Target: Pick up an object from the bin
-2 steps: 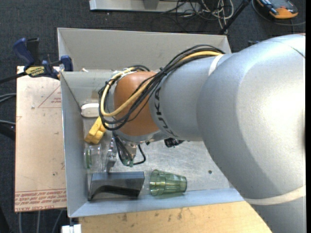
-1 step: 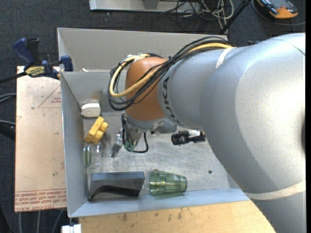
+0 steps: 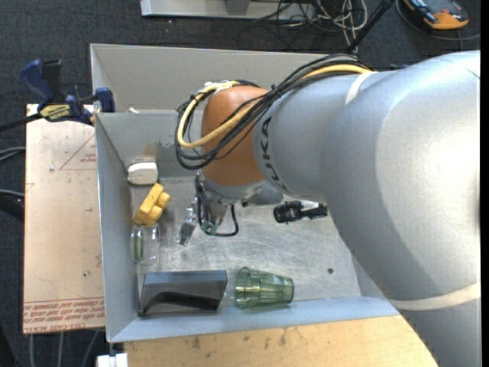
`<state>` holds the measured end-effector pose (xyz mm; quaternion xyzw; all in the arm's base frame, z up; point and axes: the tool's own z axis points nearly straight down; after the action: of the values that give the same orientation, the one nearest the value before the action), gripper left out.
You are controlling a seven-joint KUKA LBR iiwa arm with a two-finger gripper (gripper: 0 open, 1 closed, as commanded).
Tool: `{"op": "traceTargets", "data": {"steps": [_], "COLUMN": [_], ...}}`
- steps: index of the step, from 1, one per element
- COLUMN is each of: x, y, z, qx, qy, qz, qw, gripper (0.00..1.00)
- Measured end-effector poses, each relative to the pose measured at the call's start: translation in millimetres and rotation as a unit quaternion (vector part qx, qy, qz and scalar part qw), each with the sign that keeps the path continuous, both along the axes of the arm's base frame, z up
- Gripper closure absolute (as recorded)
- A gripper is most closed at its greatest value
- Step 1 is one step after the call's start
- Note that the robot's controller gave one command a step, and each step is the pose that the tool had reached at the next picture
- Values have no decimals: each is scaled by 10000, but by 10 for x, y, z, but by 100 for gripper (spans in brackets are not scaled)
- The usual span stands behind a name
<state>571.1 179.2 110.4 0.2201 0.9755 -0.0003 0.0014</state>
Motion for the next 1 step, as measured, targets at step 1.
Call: {"op": "traceTargets", "data": {"steps": [1], "x": [-463], "y": [-153], "z": [94], "qx": [7], "qy": [20], "qz": [1366], "qw": [9906], "gripper": [100]}}
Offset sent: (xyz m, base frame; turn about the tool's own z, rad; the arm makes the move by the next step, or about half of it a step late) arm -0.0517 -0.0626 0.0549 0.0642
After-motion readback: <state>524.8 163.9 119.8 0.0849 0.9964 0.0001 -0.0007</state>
